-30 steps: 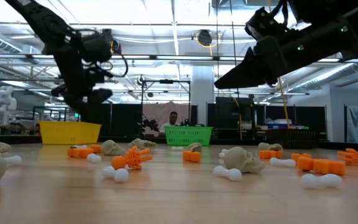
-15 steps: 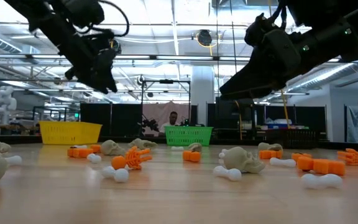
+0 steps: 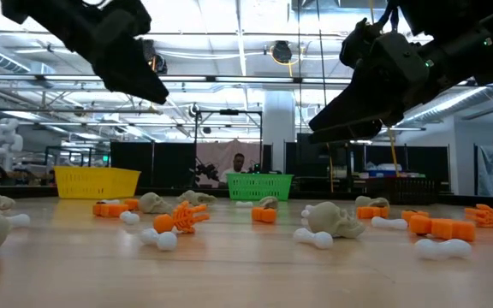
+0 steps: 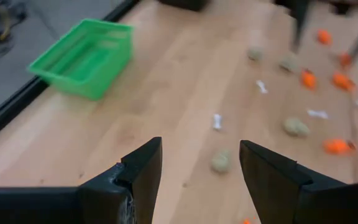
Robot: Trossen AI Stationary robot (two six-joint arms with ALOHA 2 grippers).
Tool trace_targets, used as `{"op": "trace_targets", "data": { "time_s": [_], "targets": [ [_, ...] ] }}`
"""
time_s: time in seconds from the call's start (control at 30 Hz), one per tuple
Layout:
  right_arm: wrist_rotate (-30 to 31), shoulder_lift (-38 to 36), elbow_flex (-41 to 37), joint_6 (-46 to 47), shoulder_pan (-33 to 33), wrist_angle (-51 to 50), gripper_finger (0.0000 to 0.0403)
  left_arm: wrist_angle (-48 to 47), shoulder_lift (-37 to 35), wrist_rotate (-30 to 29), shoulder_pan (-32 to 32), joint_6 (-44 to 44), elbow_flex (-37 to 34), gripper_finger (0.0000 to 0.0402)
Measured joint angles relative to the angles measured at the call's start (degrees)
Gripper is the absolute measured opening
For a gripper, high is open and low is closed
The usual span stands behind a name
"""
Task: Sort Halloween decoration
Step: Put the gray skull toy into the green bin
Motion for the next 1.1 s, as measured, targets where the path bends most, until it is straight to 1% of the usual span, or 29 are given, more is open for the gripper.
{"op": "trace_targets", "data": {
  "time_s": [0.1, 0.2, 0.3, 0.37, 0.4, 0.47, 0.5, 0.67, 0.8, 0.87, 0.97, 1.1],
  "targets": [
    [1.5, 0.0, 0.0, -0.4, 0.0, 0.0, 0.0272, 1.4, 0.0, 0.0, -3.3, 2.9, -1.5, 0.0215],
    [3.3, 0.0, 0.0, -0.9, 0.0, 0.4, 0.0272, 1.6, 0.2, -0.3, -4.9, 3.1, -2.8, 0.0215],
    [4.6, 0.0, 0.0, -1.4, 0.0, 1.3, 0.0272, 1.7, 0.8, -3.5, -5.1, 4.2, -2.9, 0.0215],
    [4.6, 0.0, 0.0, -1.8, 0.0, 1.5, 0.0272, 2.0, 2.0, -7.9, -5.0, 9.0, -2.9, 0.0215],
    [4.6, 0.0, 0.0, -2.2, 0.0, 1.7, 0.0272, 1.8, 2.8, -9.2, -5.0, 13.1, -2.9, 0.0215],
    [4.6, 0.0, 0.0, -2.8, 0.0, 2.0, 0.0272, 1.9, 4.4, -9.5, -4.9, 21.2, -2.9, 0.0215],
    [4.6, 0.0, 0.0, -3.1, 0.0, 2.0, 0.0272, 2.8, 5.2, -9.4, -5.0, 22.7, -2.9, 0.0215],
    [4.6, 0.0, 0.0, -5.1, 0.0, 2.0, 0.0272, 10.7, 9.9, -9.2, -3.9, 24.2, -2.9, 0.0215],
    [4.6, 0.0, 0.0, -8.0, -0.1, 2.2, 0.0272, 13.6, 13.1, -8.8, -0.4, 25.4, -2.8, 0.0215],
    [4.6, 0.0, 0.0, -9.5, -0.3, 2.6, 0.0272, 13.3, 14.1, -6.2, 2.7, 24.6, -2.6, 0.0215],
    [4.6, 0.0, 0.0, -11.4, -0.7, 3.3, 0.0272, 13.5, 15.1, 2.4, 8.2, 24.3, -1.9, 0.0215],
    [4.5, 0.0, 0.0, -13.4, -1.4, 3.6, 0.0272, 13.3, 16.6, 10.9, 15.1, 27.1, -0.9, 0.0215]
  ]
}}
